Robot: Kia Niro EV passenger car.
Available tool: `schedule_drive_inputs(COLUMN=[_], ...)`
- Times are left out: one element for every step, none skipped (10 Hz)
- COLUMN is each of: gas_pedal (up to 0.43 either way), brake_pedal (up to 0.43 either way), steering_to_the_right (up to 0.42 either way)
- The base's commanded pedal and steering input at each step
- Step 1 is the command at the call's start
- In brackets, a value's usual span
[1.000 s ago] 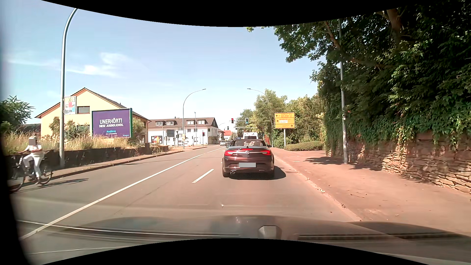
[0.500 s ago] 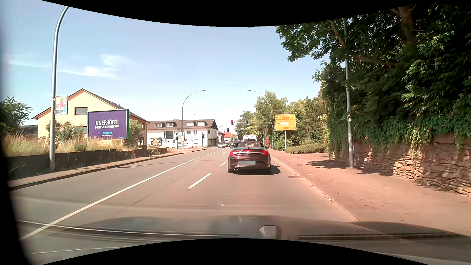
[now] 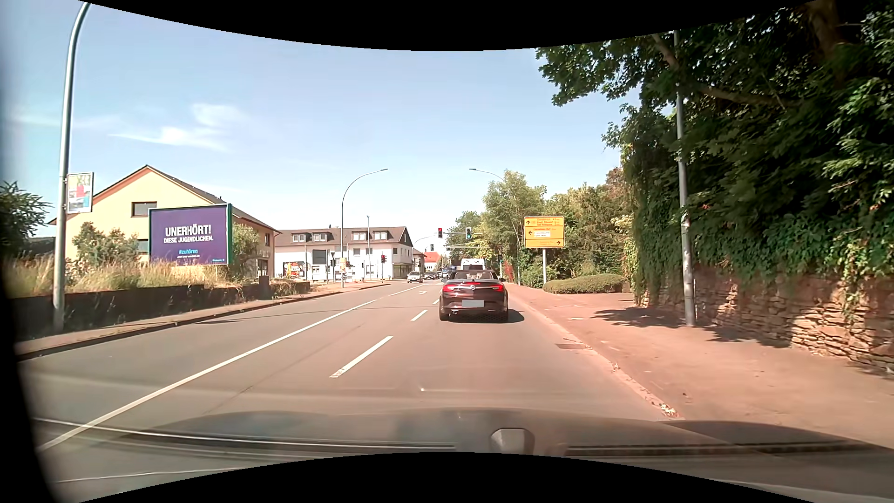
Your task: Follow the waypoints while adhering to traffic rules and regulations
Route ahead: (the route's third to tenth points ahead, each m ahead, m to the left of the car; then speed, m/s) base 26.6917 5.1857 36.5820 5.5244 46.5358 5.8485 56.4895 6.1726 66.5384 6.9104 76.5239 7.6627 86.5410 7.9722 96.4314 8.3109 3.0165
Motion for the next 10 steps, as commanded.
schedule_drive_inputs(gas_pedal=[0.512,0.512,0.512,0.512,0.500,0.500,0.500,0.500,0.500,0.480], brake_pedal=[0.006,0.006,0.006,0.006,0.006,0.006,0.006,0.006,0.006,0.006], steering_to_the_right=[0.004,0.004,0.003,0.002,0.002,0.001,0.000,-0.002,-0.002,-0.002])
